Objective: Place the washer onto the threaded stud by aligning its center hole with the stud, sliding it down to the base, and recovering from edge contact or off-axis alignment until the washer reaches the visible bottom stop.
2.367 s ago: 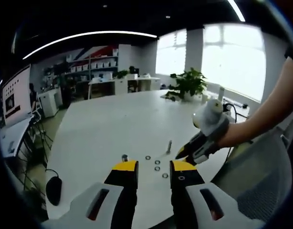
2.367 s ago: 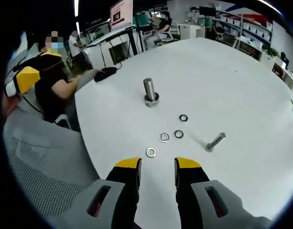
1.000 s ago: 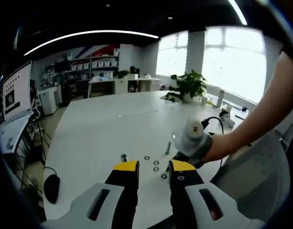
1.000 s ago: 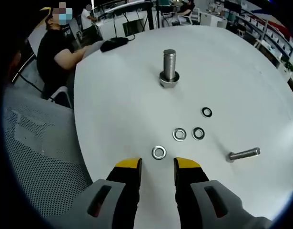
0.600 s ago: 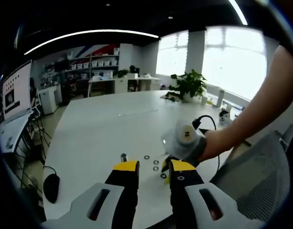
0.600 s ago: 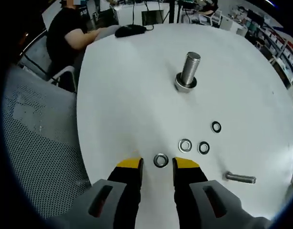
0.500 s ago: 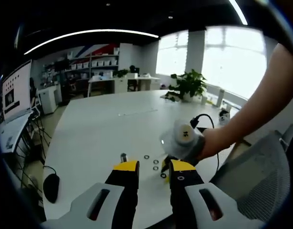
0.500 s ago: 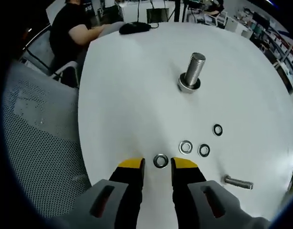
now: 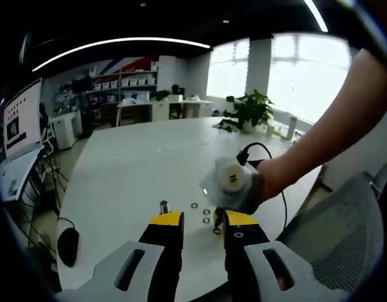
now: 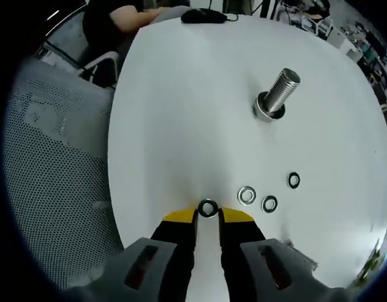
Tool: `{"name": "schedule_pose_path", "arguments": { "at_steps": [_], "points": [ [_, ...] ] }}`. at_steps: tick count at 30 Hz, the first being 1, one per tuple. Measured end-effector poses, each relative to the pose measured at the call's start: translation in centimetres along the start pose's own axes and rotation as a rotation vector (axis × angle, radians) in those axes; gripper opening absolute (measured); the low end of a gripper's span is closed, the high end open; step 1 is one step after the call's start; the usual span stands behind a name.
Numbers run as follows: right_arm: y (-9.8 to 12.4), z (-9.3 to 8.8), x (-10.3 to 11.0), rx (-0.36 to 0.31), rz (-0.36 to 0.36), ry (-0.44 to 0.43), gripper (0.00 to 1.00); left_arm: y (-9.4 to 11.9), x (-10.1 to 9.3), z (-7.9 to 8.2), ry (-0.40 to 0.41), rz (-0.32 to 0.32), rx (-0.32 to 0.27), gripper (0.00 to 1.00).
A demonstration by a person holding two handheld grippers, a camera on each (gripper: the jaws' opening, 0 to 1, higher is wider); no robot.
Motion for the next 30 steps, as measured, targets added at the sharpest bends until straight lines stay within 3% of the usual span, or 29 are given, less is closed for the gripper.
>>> {"name": "schedule_pose_path", "arguments": {
  "at_steps": [4, 10, 30],
  "points": [
    [-0.02, 0.58, 0.07, 0.057, -0.002, 0.01, 0.16, 0.0, 0.0, -0.04, -0.001, 0.0, 0.003, 0.22],
    [-0.01, 0.54, 0.21, 0.077, -0.009, 0.026, 0.16, 0.02, 0.0, -0.12, -0.002, 0.002, 0.01, 0.22],
    [0.07, 0.25, -0.03, 0.046, 0.017, -0.023, 0.18, 0.04, 0.0, -0.28, -0.007, 0.007, 0.024, 0.21]
  ]
}}
Point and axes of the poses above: the point that each gripper's makers call its tool centre point, and the gripper's own axes: y roughly backward along the fingers, x roughly to its left, z roughly out of its top, the point moved 8 cm from there along y, roughly backward along the fingers, and after that the axes turned 7 degrees about -y, right-handed, at the moved point
